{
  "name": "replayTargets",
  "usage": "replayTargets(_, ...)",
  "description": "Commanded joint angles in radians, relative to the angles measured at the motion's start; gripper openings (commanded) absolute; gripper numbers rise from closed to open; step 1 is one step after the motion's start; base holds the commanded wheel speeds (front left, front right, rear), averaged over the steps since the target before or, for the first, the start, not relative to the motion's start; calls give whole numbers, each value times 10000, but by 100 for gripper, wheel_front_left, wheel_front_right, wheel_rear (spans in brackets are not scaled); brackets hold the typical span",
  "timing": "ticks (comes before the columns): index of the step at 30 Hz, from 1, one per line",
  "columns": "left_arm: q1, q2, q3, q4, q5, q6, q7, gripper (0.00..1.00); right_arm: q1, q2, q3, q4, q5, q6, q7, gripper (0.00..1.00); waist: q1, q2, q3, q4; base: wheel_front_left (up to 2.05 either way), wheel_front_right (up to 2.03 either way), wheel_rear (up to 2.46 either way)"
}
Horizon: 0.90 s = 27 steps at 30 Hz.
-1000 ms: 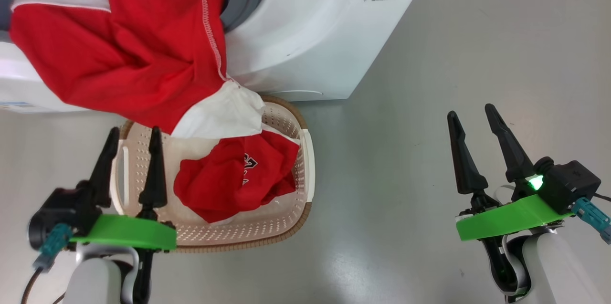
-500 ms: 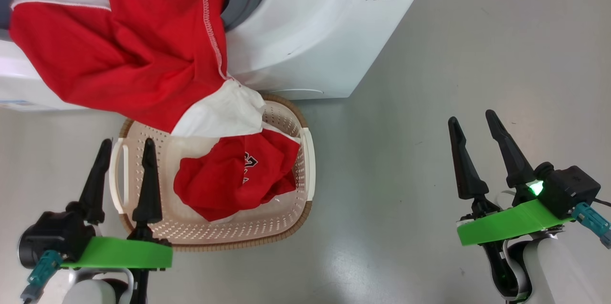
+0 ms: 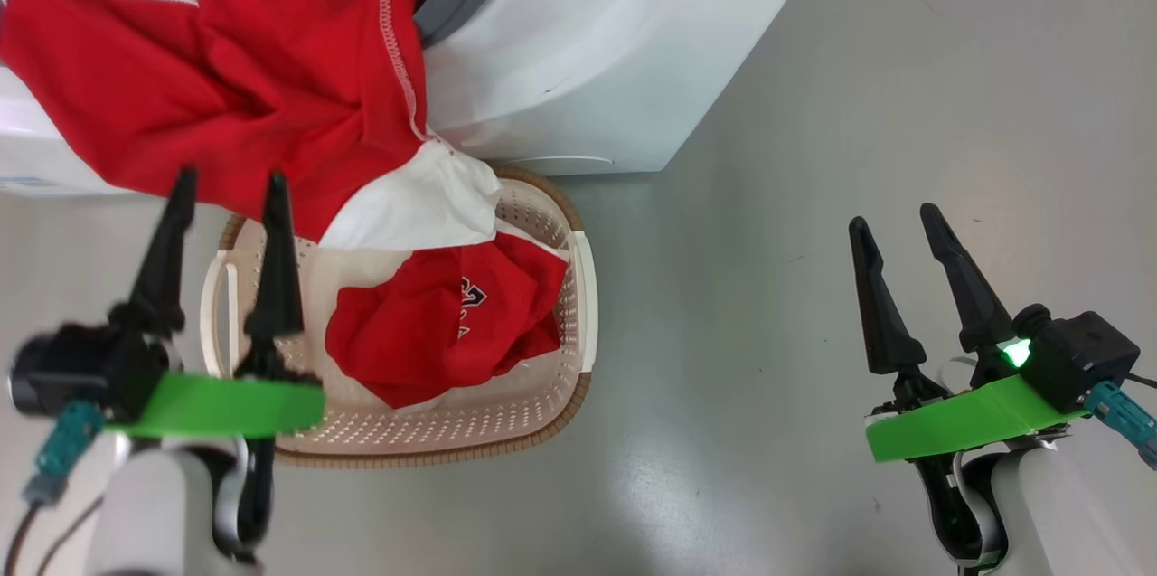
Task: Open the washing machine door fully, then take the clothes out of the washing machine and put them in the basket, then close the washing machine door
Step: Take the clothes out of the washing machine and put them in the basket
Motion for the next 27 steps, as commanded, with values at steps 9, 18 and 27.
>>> replayTargets(9, -2886, 907, -158, 2152, 438, -54, -51, 100, -7, -14, 181, -251, -201, 75, -63, 100, 0, 0, 195, 55, 0, 0, 0)
replayTargets(18, -5514, 1181, -329, 5767, 577, 111, 70, 100, -7, -14, 241, -300, -180, 75, -63, 100, 0, 0, 351, 8, 0, 0, 0)
replayTargets(27, -6818, 1493, -395, 8219, 624, 378, 210, 100, -111, -14, 248, -316, -96, 75, -63, 100, 0, 0, 499, -92, 0, 0, 0)
